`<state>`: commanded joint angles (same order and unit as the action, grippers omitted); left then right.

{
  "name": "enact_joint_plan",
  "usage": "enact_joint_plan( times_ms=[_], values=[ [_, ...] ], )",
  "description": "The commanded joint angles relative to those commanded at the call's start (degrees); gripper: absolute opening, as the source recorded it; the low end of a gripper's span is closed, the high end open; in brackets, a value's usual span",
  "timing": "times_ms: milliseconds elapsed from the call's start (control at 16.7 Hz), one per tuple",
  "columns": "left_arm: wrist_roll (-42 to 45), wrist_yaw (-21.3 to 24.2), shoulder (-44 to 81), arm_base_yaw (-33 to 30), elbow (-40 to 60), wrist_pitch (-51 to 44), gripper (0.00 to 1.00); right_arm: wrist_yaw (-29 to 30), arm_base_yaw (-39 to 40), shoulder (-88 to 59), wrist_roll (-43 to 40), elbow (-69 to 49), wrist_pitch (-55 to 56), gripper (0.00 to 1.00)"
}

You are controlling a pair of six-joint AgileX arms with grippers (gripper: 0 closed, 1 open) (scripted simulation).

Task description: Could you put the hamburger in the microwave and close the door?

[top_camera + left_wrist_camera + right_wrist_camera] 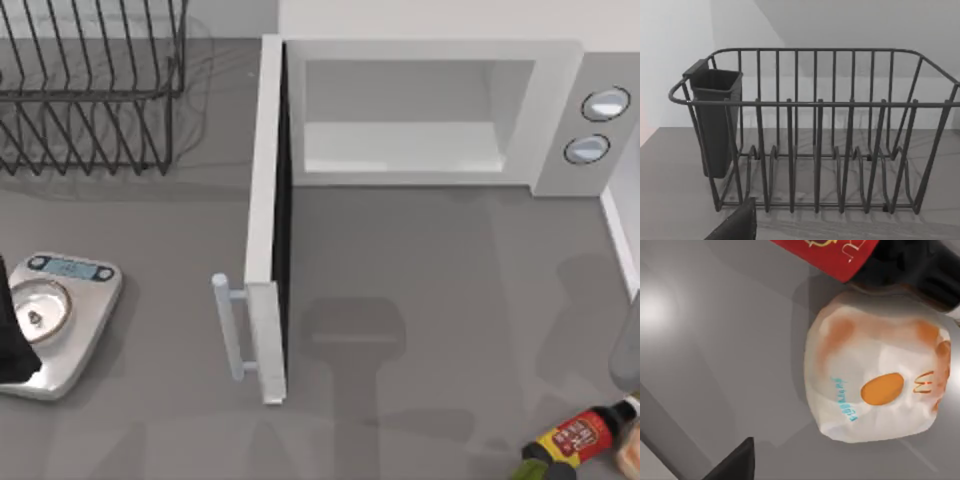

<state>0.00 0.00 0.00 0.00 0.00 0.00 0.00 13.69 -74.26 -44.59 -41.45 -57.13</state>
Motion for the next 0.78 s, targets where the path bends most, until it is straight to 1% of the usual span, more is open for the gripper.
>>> enact_joint_plan(
  times_ms=[480,600,780],
  values=[
    [0.0,0.0,0.0,0.0,0.0,0.0,1.0,0.0,-0.55,2.25,-0.61,0.91,-0.05,1.0],
    [0.0,0.0,0.0,0.0,0.0,0.0,1.0,-0.04,-0.93,1.87,-1.02,2.37,2.54,1.0],
    [0.0,0.0,0.0,0.0,0.0,0.0,1.0,0.27,-1.56,-2.65,-1.17,6.23,10.94,1.0]
  ],
)
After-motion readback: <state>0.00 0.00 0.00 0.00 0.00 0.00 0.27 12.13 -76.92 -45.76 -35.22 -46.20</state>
